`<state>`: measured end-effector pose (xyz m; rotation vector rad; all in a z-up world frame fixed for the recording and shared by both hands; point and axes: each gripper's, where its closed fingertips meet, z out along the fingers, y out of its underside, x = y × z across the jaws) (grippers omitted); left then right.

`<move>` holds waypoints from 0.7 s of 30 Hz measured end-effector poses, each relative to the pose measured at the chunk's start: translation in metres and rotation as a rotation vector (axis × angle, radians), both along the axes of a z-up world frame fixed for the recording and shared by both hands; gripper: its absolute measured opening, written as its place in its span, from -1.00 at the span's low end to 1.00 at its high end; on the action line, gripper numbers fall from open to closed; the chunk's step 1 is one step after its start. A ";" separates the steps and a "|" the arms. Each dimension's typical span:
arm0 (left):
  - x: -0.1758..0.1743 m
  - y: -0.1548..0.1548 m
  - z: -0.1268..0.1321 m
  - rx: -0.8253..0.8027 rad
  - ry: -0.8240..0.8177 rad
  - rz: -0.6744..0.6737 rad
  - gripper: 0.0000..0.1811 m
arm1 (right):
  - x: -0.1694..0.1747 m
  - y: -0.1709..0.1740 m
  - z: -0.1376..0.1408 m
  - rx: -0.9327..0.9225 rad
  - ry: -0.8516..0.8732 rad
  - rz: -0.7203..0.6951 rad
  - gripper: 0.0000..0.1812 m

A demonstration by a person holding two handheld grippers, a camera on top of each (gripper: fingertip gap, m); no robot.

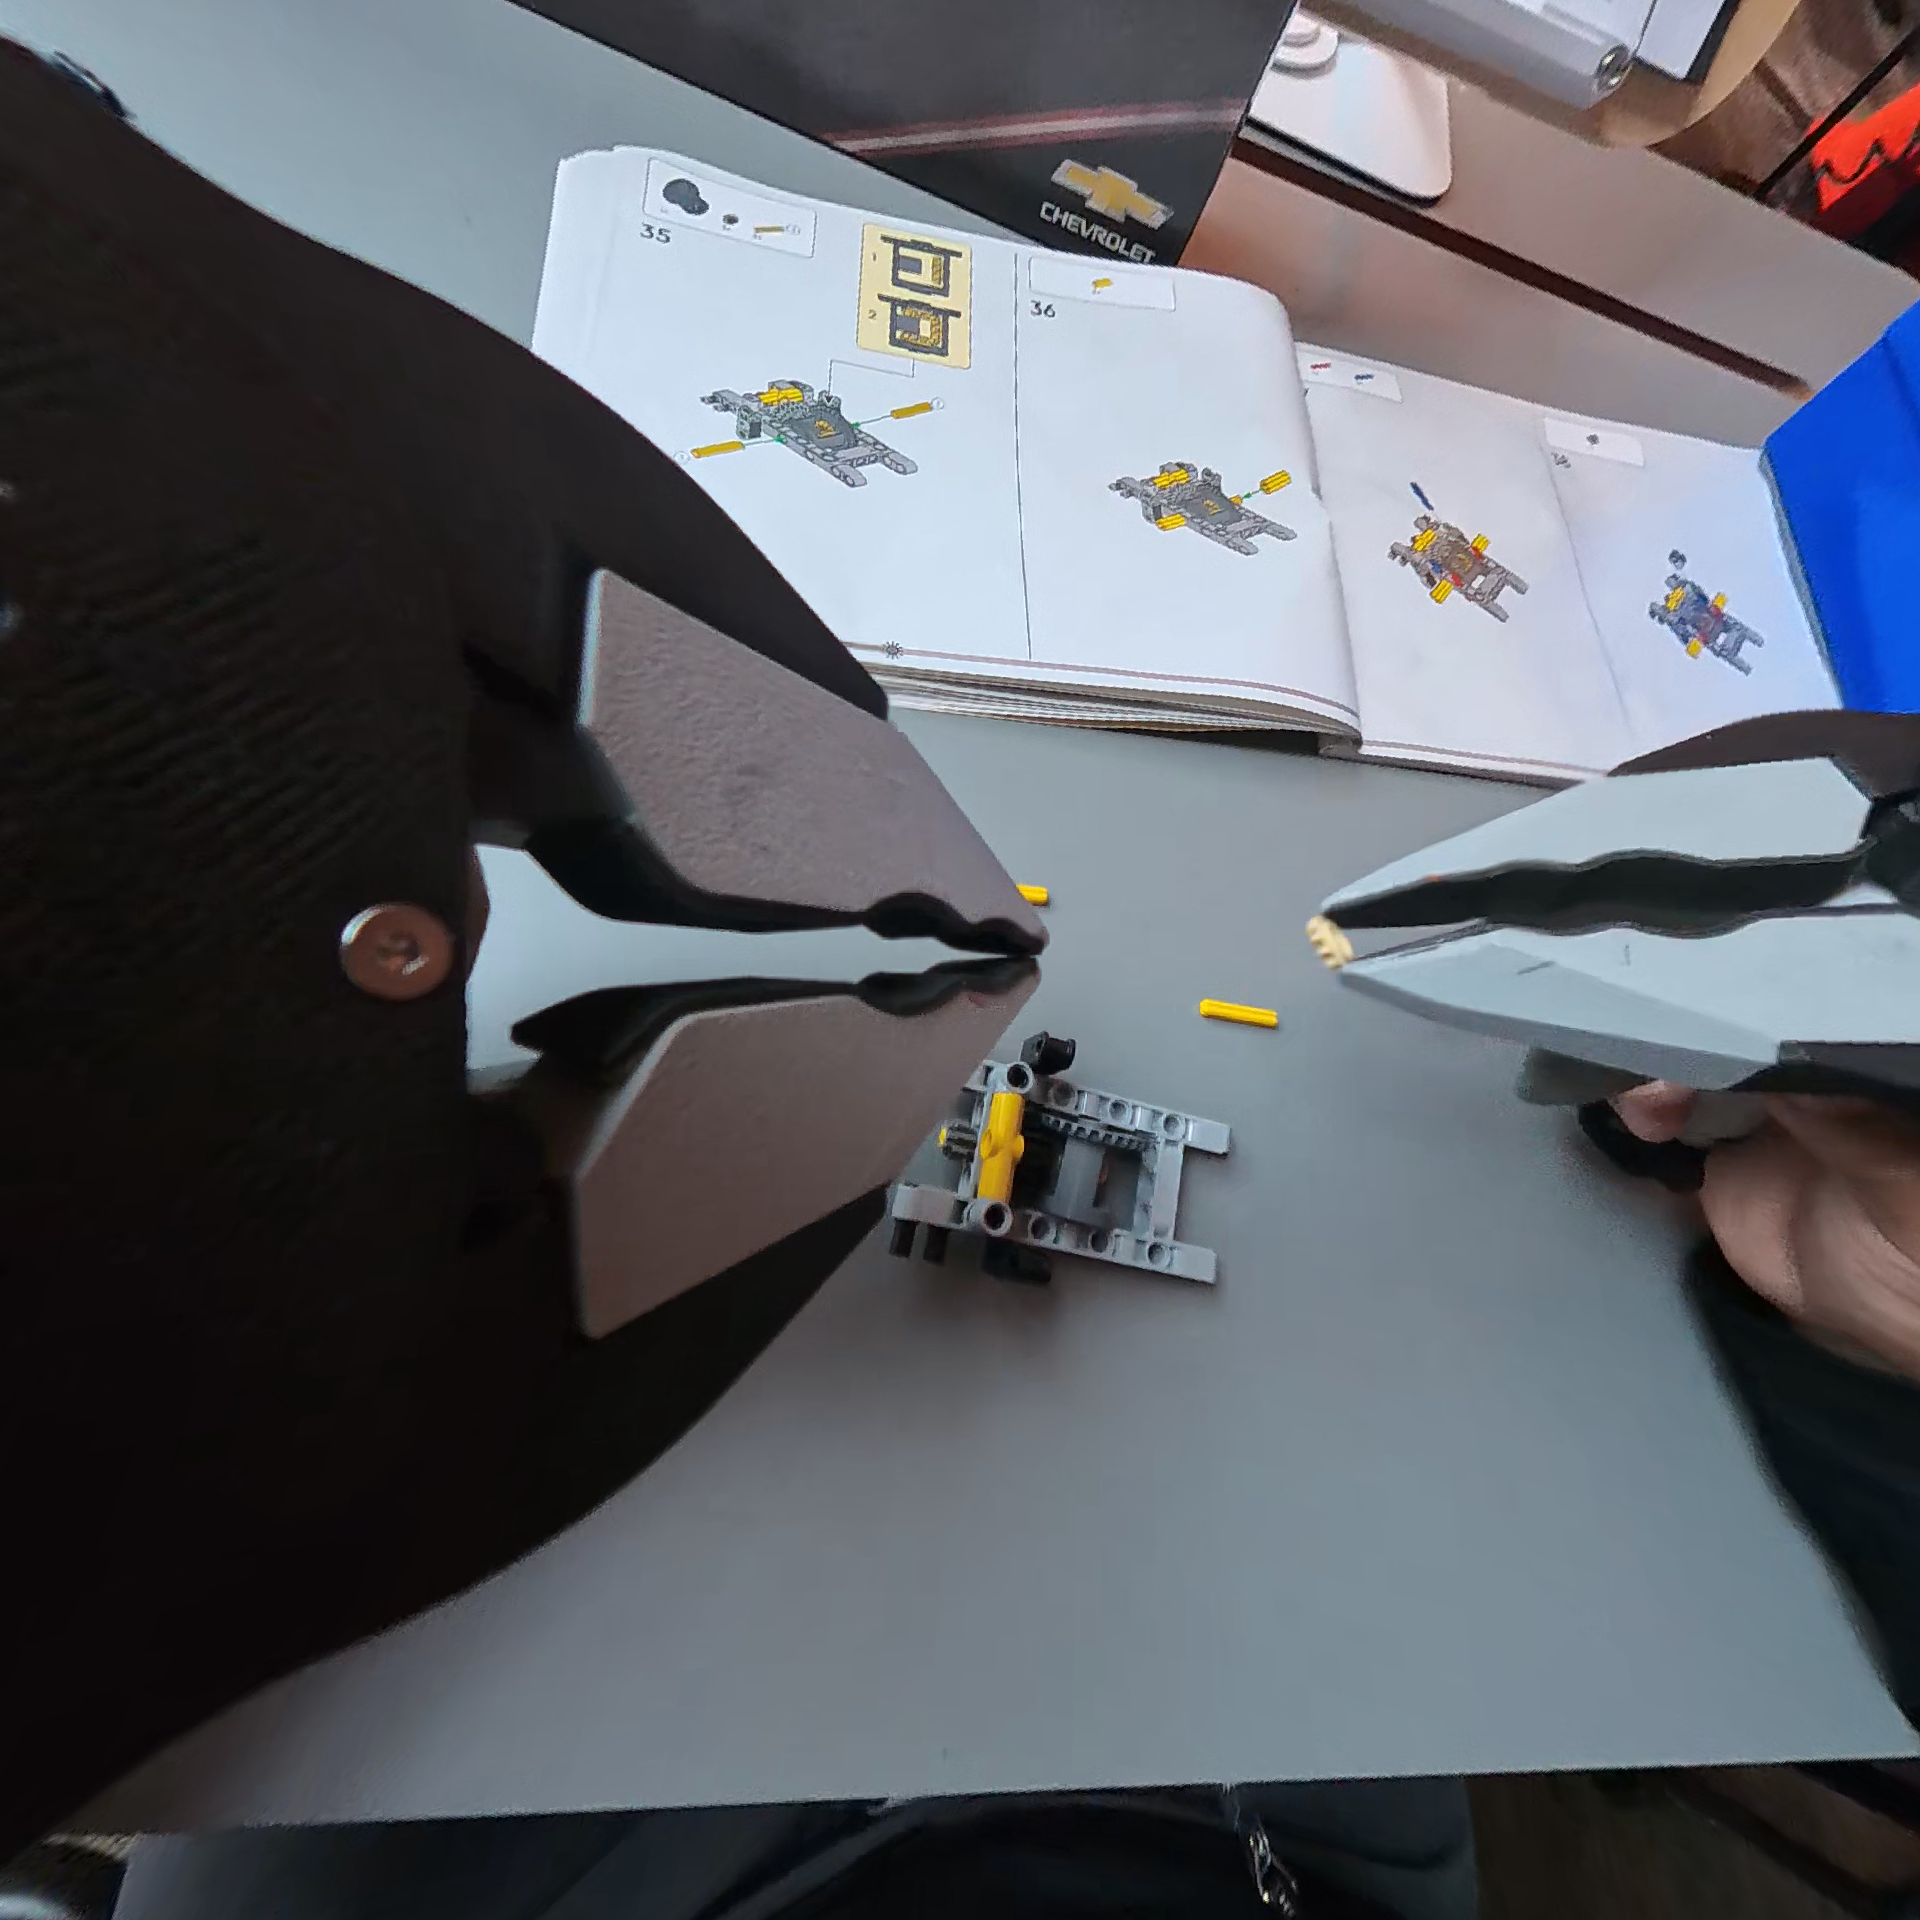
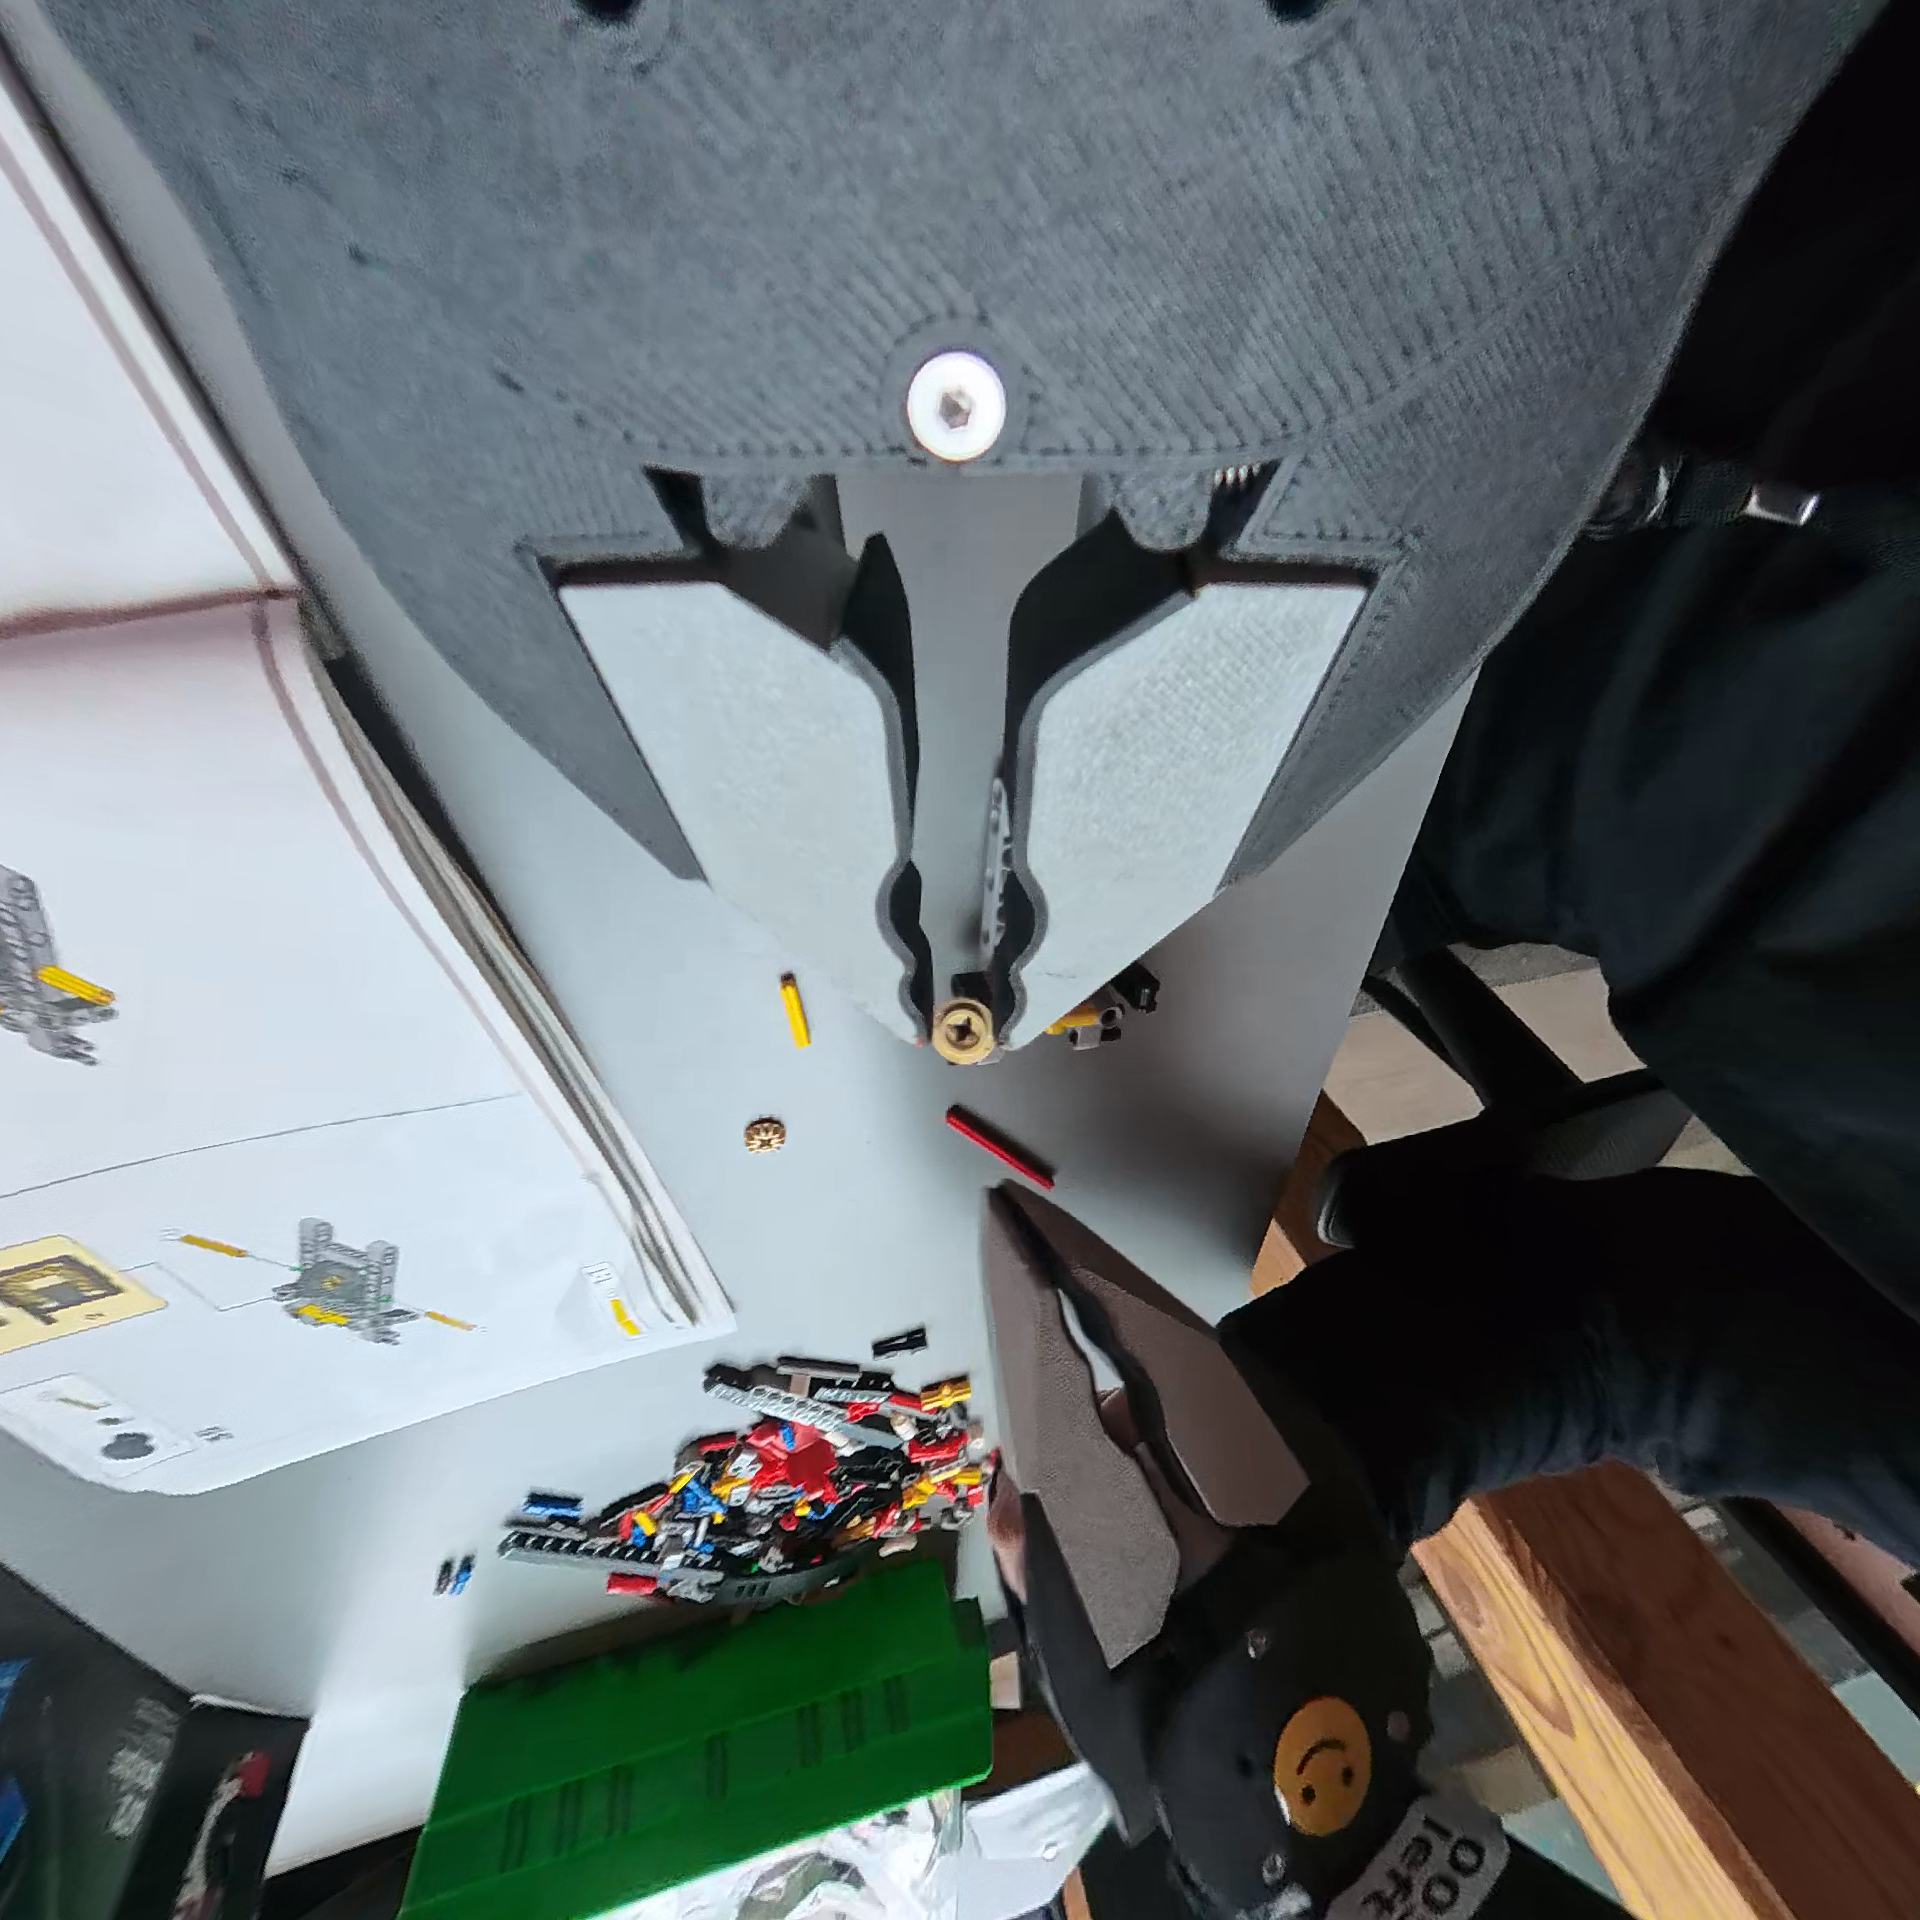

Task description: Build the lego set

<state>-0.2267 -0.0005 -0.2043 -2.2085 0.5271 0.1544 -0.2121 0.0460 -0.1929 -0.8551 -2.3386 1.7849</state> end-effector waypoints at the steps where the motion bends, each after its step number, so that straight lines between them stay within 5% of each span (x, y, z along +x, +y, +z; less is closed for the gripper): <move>1: -0.002 0.001 0.001 0.009 0.002 0.012 -1.00 | -0.001 0.004 0.003 -0.015 0.003 -0.011 -0.92; 21: 0.029 0.024 0.010 0.035 -0.046 -0.034 -0.92 | 0.021 -0.016 0.013 -0.229 -0.190 0.200 -0.93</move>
